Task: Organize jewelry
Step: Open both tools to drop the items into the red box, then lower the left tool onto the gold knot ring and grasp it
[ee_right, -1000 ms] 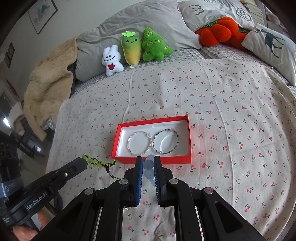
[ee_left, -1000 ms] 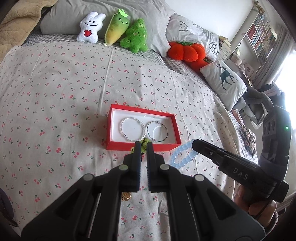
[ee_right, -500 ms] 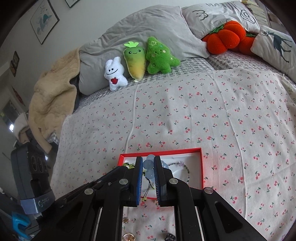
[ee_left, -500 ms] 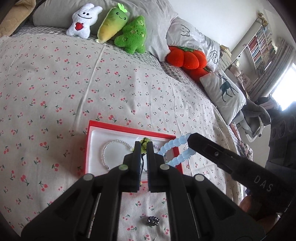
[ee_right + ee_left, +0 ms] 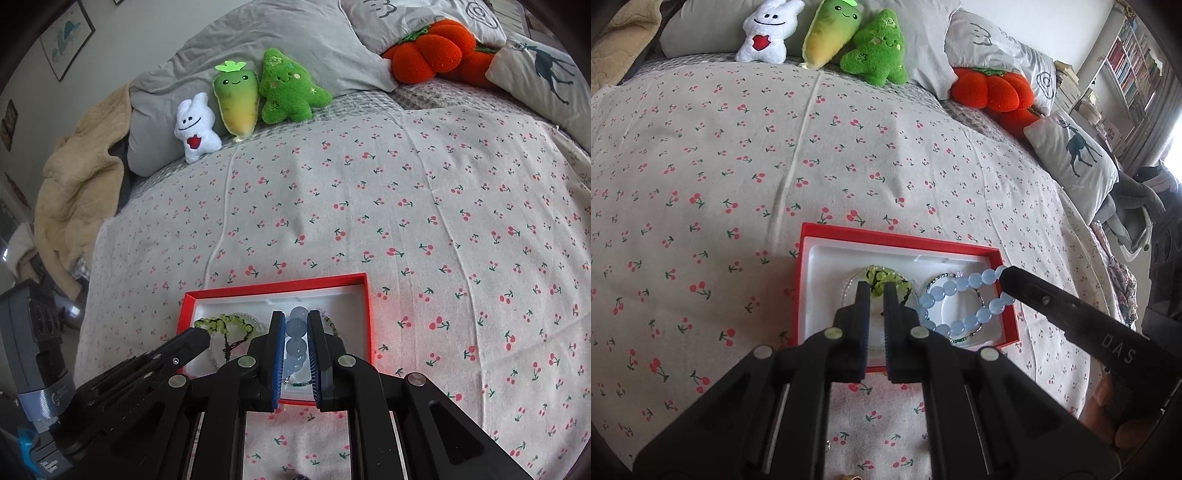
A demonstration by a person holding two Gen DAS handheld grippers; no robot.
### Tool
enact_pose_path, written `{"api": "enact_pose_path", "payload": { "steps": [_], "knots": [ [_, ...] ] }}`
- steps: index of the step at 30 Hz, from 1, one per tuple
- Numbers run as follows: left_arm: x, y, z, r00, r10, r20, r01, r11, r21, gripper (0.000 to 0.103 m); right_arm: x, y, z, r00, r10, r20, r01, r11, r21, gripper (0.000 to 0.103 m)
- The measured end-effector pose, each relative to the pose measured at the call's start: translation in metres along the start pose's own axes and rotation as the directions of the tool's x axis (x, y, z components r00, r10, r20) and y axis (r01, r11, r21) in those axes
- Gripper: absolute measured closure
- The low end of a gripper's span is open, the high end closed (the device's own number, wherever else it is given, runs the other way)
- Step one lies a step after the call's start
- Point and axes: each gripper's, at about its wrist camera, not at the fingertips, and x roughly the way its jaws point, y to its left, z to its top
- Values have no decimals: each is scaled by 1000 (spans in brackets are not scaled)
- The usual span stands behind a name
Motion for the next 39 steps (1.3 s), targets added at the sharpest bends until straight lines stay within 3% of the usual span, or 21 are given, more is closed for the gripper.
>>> {"api": "enact_pose_path", "payload": {
  "steps": [6,8,16,20,28,39],
  "knots": [
    [-19,-12,-7,997,83,5,-83,995,60,62,-11,-7,-4,999,-44,-22,44,999,12,87],
    [-27,-15,-10,996,93,2,-93,993,77,46,-16,-8,-6,998,-60,-29,60,998,2,85],
    [-45,-17,-32,983,178,-49,-173,980,96,26,-29,-9,-26,981,-165,-103,162,986,-38,74],
    [-47,-9,-46,975,195,-103,-189,980,70,24,-36,-13,-39,977,-179,-119,176,984,-31,42],
    [-49,5,-69,958,206,-200,-202,978,43,23,-45,-14,-64,966,-193,-170,188,981,-44,35],
    [-48,23,-88,937,180,-298,-182,983,19,23,-32,-7,-98,936,-225,-272,195,972,-133,27]
  ]
}}
